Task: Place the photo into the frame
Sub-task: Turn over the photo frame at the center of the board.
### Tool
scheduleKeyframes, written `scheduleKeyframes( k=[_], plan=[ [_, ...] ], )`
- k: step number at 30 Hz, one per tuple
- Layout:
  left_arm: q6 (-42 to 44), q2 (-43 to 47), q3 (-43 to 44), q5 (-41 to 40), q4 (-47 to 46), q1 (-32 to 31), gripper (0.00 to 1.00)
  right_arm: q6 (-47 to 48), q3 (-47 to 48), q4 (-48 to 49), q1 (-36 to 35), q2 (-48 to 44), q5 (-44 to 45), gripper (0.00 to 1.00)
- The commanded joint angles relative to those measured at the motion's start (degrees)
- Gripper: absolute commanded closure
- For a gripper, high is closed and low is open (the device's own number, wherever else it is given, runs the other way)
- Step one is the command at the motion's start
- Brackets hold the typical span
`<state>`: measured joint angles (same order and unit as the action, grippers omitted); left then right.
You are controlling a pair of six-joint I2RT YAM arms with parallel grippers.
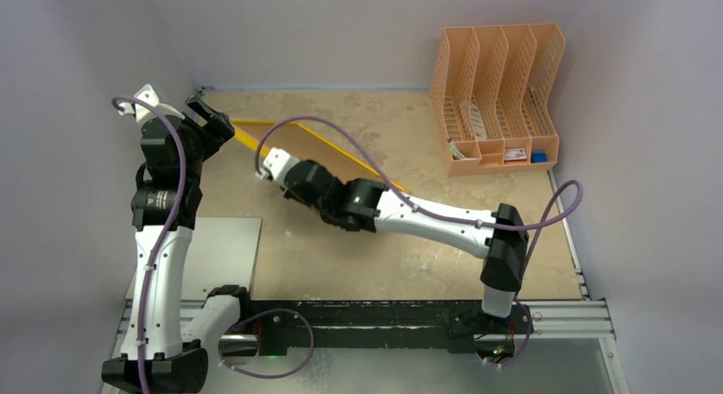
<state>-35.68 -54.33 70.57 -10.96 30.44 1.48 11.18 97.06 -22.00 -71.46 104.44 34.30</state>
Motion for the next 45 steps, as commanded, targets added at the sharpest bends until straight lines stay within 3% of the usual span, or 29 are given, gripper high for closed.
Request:
scheduleKeyframes(
  k=[1, 9, 17, 22, 26, 32, 38, 45],
  plan=[
    [2.74, 0.60, 1.51, -3.54, 2.00, 0.11, 0.19, -1.91, 6.57, 4.99, 8.28, -5.03, -7.89, 1.00],
    [1.19, 0.82, -2.90, 2.66, -0.61, 0.12, 0.19, -8.01, 13.20, 2.23, 19.10, -4.43, -21.27, 1.00],
    [-3.71, 1.24, -13.12, 14.42, -5.66, 0.14, 0.19, -18.14, 19.81, 0.03, 23.96, -1.71, -21.69, 1.00],
    [-4.34, 0.52, -17.28, 18.02, -8.08, 0.13, 0.19, -28.72, 22.49, -0.71, 31.89, -0.46, -27.71, 1.00],
    [-5.45, 0.06, -21.23, 19.88, -10.06, 0.11, 0.19, -36.59, 14.69, 3.99, 39.40, -2.79, -37.76, 1.00],
    [-7.60, -1.13, -28.37, 23.35, -15.17, 0.13, 0.19, -47.11, -7.99, 20.94, 49.71, -11.38, -51.54, 1.00],
    [-8.03, -2.80, -31.10, 24.32, -16.00, 0.10, 0.19, -51.95, -21.45, 29.94, 51.24, -16.77, -53.38, 1.00],
    [-11.72, -1.78, -36.52, 25.05, -18.43, 0.10, 0.20, -58.61, -34.77, 37.00, 51.20, -23.44, -49.05, 1.00]
  ],
)
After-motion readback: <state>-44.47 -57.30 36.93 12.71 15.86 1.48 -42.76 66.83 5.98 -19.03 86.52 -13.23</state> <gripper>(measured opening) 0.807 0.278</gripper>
